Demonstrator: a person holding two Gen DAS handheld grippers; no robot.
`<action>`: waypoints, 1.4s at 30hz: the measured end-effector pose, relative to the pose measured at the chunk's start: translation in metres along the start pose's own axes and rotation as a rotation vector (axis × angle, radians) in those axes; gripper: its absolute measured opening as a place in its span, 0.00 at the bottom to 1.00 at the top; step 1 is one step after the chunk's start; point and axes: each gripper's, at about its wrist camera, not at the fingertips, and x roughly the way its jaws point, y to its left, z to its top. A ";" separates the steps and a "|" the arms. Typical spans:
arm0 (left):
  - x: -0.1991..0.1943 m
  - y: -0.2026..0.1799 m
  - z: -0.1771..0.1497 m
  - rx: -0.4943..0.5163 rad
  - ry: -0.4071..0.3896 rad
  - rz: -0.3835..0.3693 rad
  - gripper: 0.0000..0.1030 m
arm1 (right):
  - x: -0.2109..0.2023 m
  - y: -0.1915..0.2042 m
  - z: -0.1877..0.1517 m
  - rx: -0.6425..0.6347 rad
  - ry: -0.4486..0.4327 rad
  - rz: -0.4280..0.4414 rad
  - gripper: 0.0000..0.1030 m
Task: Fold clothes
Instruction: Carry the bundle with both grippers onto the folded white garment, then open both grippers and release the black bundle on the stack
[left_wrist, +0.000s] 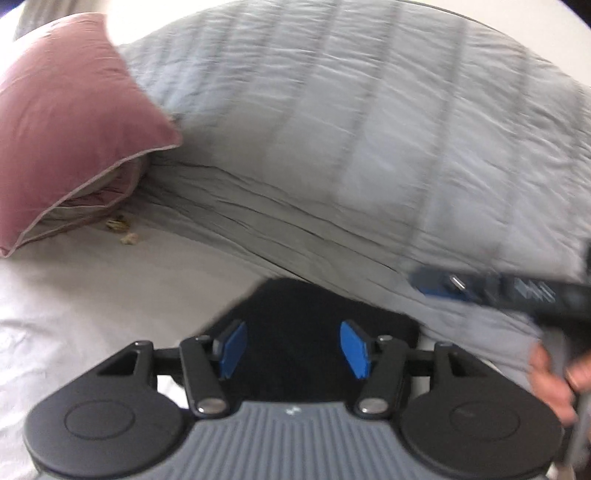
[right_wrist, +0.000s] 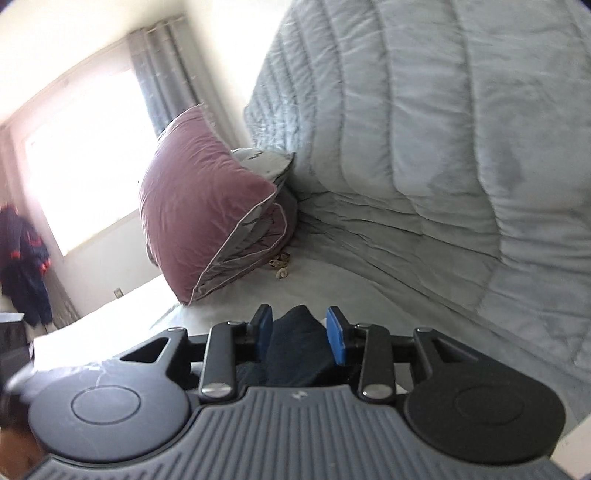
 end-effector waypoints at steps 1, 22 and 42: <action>0.008 0.002 -0.001 -0.009 -0.010 0.022 0.57 | 0.003 0.002 -0.003 -0.017 0.004 -0.010 0.36; 0.024 0.006 -0.013 -0.170 0.039 0.157 0.62 | -0.004 0.013 -0.018 -0.103 0.054 -0.089 0.49; -0.101 -0.108 -0.002 -0.150 0.193 0.395 0.88 | -0.131 0.052 0.008 -0.008 0.152 -0.142 0.75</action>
